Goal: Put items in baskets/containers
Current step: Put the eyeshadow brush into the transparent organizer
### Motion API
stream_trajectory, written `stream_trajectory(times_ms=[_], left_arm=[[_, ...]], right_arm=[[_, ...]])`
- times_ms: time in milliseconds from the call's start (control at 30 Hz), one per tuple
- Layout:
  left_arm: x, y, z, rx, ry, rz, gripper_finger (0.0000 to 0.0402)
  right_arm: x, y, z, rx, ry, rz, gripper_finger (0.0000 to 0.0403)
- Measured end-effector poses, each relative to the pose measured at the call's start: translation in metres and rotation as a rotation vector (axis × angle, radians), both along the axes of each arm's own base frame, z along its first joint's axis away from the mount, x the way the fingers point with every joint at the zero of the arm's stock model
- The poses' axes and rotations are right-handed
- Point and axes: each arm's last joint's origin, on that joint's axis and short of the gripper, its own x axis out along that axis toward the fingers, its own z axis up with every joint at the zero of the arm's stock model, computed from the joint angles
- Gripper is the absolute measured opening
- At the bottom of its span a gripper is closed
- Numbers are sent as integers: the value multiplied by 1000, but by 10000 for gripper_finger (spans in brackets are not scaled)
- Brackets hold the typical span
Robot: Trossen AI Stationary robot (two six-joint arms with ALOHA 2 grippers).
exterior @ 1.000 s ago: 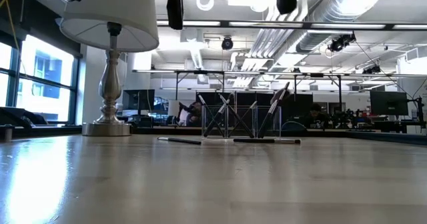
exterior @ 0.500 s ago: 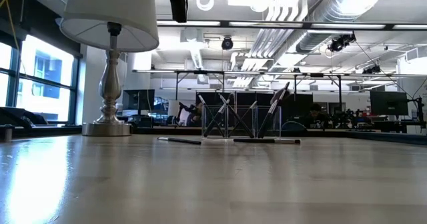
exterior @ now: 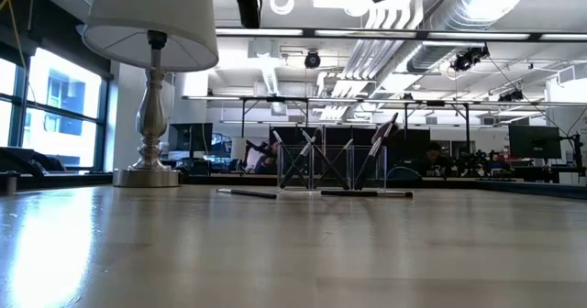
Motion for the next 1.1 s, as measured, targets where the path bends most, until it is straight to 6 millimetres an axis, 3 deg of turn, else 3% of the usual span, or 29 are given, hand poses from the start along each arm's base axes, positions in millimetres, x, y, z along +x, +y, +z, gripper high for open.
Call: stream_trajectory(times_ms=[233, 433, 533, 667, 833, 967, 1100], left_arm=[[-4, 2, -9, 167, 175, 17, 130], [-27, 14, -5, 170, 414, 135, 135], [-39, 21, -5, 180, 504, 208, 136], [-49, 30, -7, 189, 591, 310, 136], [-47, 56, -17, 149, 699, 397, 136], [-45, 81, -21, 106, 756, 429, 136], [-43, 97, -21, 71, 769, 448, 136]], right_arm=[[-17, -6, 0, 6, 142, -69, 5], [-46, -17, -10, 5, 378, -226, 4], [-54, -31, -17, -8, 483, -325, 4], [-46, -66, -20, -56, 536, -363, 4], [-30, -135, -27, -62, 533, -299, 4], [-38, -182, -33, -61, 521, -336, 4], [-48, -212, -42, -65, 555, -325, 4]])
